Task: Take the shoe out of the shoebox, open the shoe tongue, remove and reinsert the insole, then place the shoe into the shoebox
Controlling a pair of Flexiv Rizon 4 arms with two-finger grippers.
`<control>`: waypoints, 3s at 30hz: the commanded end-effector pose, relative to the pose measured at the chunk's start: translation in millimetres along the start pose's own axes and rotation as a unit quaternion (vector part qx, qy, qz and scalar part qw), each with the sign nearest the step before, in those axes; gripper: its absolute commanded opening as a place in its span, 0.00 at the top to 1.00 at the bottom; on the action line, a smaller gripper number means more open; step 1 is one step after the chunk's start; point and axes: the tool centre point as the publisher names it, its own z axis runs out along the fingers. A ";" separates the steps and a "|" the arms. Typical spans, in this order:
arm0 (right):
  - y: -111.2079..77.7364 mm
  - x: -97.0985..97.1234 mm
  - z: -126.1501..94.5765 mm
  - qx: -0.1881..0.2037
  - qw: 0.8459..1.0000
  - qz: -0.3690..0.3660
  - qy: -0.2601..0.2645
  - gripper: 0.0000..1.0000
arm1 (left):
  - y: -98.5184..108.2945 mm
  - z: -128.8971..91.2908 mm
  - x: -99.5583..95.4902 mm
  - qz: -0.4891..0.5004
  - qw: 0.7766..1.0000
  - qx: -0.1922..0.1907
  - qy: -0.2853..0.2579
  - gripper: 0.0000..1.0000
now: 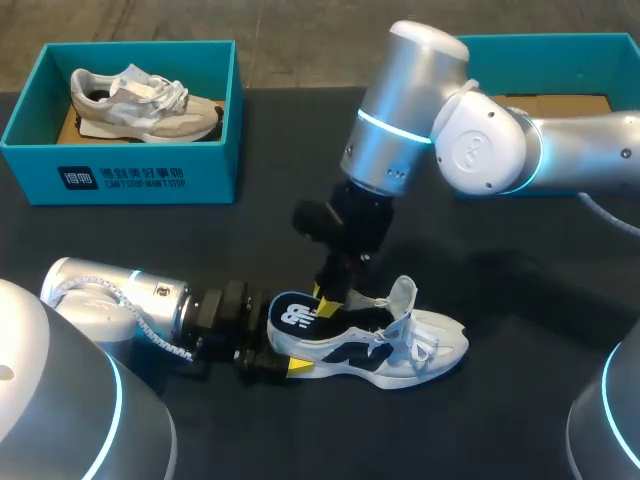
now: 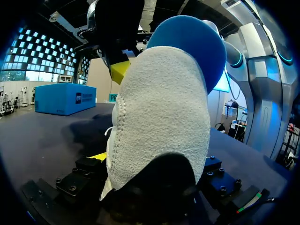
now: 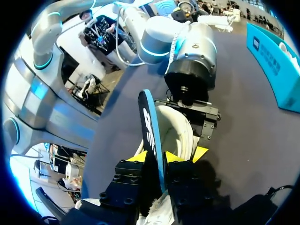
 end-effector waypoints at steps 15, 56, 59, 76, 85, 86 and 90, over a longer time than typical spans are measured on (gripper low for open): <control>-9.9 -4.3 14.5 -0.043 0.999 0.018 0.025 0.78 | 2.6 -0.1 -1.1 -0.001 1.000 -0.001 -0.001 1.00; 31.6 5.3 -26.0 -0.058 0.997 -0.048 -0.017 1.00 | 2.6 -0.1 -1.1 -0.001 1.000 -0.001 -0.001 1.00; 38.1 3.5 -32.7 -0.071 0.995 -0.068 -0.025 1.00 | 2.6 -0.1 -1.1 -0.001 1.000 -0.001 -0.001 1.00; 43.8 1.6 -30.4 -0.081 0.994 -0.065 -0.036 1.00 | 2.6 -0.1 -1.1 -0.001 1.000 -0.001 -0.001 1.00; 66.8 1.4 -42.0 -0.167 0.981 -0.068 -0.071 1.00 | 2.6 -0.1 -1.1 -0.001 1.000 -0.001 -0.001 1.00; 68.5 2.8 -45.9 -0.179 0.978 -0.070 -0.078 1.00 | 2.6 -0.1 -1.1 -0.001 1.000 -0.001 -0.001 1.00; 77.5 8.9 -64.0 -0.192 0.974 -0.073 -0.093 1.00 | 2.6 -0.1 -1.1 -0.001 1.000 -0.001 -0.001 1.00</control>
